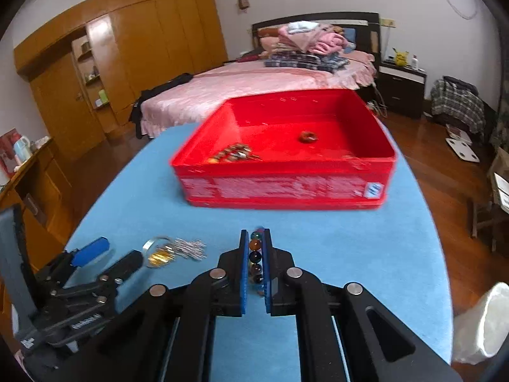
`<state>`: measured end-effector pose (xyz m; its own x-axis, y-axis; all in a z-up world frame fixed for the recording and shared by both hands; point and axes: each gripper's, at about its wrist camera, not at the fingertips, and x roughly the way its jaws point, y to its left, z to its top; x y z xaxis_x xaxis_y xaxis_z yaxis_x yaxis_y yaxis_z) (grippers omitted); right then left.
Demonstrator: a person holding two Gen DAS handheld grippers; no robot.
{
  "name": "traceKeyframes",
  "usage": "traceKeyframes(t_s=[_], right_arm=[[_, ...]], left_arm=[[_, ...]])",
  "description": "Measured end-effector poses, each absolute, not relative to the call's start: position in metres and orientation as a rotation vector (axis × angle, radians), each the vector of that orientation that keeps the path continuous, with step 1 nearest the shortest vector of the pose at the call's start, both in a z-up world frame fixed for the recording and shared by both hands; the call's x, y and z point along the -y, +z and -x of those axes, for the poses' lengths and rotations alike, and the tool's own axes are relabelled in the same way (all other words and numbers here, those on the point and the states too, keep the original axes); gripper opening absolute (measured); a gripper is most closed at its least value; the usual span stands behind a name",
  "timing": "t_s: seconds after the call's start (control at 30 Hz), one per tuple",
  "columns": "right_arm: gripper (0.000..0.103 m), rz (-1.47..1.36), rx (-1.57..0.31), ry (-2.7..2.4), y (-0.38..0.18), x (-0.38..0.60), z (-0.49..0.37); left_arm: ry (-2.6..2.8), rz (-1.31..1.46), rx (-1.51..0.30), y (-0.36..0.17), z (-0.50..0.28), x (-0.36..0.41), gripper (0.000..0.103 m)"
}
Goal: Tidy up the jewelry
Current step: 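Grasp the multicolour bead bracelet with the right tool while the left tool approaches the silver bangle, then close the left tool on the silver bangle and lift it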
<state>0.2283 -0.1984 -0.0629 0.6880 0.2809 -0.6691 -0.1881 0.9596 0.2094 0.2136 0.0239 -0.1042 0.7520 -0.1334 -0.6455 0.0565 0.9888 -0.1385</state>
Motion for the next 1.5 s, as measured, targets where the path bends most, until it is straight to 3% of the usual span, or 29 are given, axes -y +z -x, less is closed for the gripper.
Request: traceKeyframes(t_s=[0.3,0.53,0.8,0.83,0.87,0.93,1.03,1.1,1.17,1.23,1.5], right_arm=[[0.008,-0.188,-0.824,0.198,-0.093,0.240,-0.226],[0.008,-0.212,-0.822,0.214,-0.097,0.245,-0.225],[0.008,-0.230,-0.831,0.227,-0.103,0.246,-0.226],[0.008,-0.232,-0.832,0.227,-0.103,0.248,-0.227],[0.008,-0.234,-0.832,0.227,-0.103,0.249,-0.227],[0.008,-0.237,-0.834,0.227,-0.104,0.248,-0.226],[0.008,-0.242,-0.834,0.229,-0.104,0.250,-0.227],[0.008,-0.244,-0.836,0.230,-0.103,0.250,-0.227],[0.008,-0.246,-0.839,0.231,-0.104,0.250,-0.226],[0.008,-0.248,-0.839,0.233,-0.105,0.251,-0.226],[0.008,-0.257,-0.839,0.234,-0.107,0.253,-0.226]], left_arm=[[-0.172,0.101,-0.723,-0.108,-0.224,0.013,0.074],[-0.193,0.098,-0.792,-0.117,-0.241,0.025,0.060],[-0.189,0.101,-0.816,-0.118,-0.245,0.026,0.060],[-0.192,0.099,-0.818,-0.118,-0.246,0.027,0.058],[-0.205,0.099,-0.824,-0.118,-0.248,0.028,0.048],[-0.218,0.086,-0.855,-0.122,-0.252,0.030,0.040],[-0.217,0.071,-0.865,-0.124,-0.253,0.032,0.040],[-0.199,0.080,-0.866,-0.125,-0.253,0.029,0.033],[-0.183,0.102,-0.867,-0.125,-0.254,0.024,0.016],[-0.202,0.138,-0.866,-0.125,-0.254,0.018,0.007],[-0.222,0.172,-0.763,-0.107,-0.235,0.013,0.004]])
